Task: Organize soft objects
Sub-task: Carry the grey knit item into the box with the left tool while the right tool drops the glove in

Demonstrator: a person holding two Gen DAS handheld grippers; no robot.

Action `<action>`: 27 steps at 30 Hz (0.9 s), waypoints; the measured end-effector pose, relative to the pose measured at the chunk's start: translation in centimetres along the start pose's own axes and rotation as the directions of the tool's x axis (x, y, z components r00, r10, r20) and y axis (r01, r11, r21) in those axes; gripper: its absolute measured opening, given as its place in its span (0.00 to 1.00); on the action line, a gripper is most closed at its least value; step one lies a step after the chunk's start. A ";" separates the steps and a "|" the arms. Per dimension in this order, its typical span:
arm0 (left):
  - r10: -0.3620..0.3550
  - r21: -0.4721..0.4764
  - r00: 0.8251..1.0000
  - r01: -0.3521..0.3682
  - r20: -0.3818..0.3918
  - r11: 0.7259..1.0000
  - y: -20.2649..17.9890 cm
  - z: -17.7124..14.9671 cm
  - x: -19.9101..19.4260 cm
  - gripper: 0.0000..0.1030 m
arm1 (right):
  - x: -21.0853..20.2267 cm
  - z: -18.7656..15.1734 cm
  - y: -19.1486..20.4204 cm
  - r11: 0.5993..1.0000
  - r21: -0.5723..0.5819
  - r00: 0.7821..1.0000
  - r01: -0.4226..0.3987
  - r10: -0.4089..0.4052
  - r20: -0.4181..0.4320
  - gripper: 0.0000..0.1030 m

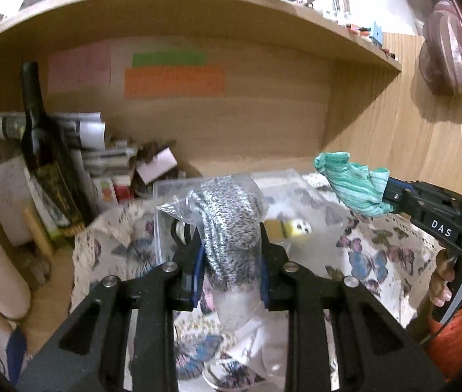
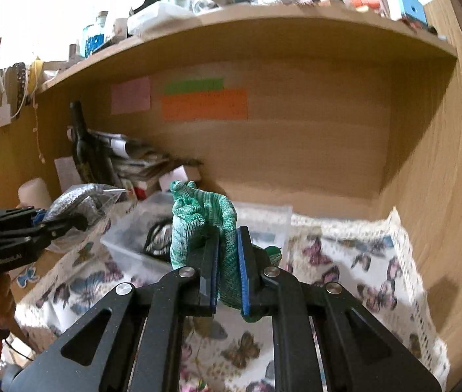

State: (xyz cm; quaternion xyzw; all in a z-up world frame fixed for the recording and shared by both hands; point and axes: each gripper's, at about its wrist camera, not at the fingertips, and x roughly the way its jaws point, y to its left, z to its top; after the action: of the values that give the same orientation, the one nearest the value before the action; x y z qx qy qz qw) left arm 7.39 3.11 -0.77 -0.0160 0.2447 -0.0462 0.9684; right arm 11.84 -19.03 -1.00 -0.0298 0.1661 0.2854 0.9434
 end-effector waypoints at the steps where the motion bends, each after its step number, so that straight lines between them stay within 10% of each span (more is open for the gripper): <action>1: 0.001 0.002 1.000 -0.001 0.004 1.000 0.0 0.3 0.2 0.26 | 0.2 0.3 0.0 1.000 -0.004 1.000 0.001 -0.001 0.004 0.09; 27: 0.021 -0.033 0.978 -0.029 -0.206 0.999 2.7 2.0 12.2 0.26 | 13.9 1.1 -1.3 0.996 -0.064 0.967 0.069 -0.082 -0.241 0.09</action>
State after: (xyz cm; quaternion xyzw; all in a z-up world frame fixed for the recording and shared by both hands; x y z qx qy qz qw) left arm 19.26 4.60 -4.89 -0.0255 0.3443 -0.0309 0.9380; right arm 23.73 -12.65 -4.61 -0.0968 0.2713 0.2479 0.9250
